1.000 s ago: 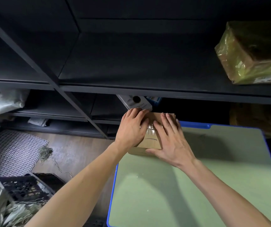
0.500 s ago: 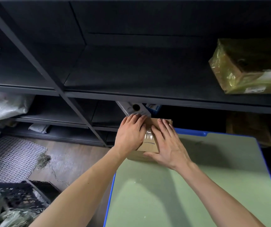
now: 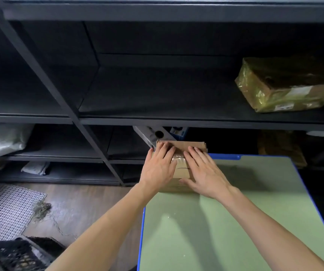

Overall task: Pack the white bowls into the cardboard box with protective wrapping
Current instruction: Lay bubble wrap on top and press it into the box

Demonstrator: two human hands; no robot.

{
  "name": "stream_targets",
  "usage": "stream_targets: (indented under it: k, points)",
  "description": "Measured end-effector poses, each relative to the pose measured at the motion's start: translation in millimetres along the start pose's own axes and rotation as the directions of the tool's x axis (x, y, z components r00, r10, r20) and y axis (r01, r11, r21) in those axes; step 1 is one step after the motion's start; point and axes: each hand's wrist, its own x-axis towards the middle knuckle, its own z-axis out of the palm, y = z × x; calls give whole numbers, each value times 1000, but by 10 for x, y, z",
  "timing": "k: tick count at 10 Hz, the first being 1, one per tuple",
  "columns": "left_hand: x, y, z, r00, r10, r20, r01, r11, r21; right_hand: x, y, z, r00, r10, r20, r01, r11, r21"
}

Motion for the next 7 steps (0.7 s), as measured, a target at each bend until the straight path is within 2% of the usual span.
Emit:
stream_targets:
  k: [1, 4, 7]
  points:
    - [-69, -20, -39, 999, 4, 37, -3, 1000, -30, -26, -50, -106, 1000, 29, 4, -29, 999, 16]
    - [-155, -38, -352, 994, 72, -86, -81, 990, -112, -106, -183, -436, 994, 106, -15, -106, 994, -3]
    - [-268, -58, -534, 992, 86, -87, -100, 980, -174, -235, -357, -692, 990, 123, -64, -122, 992, 14]
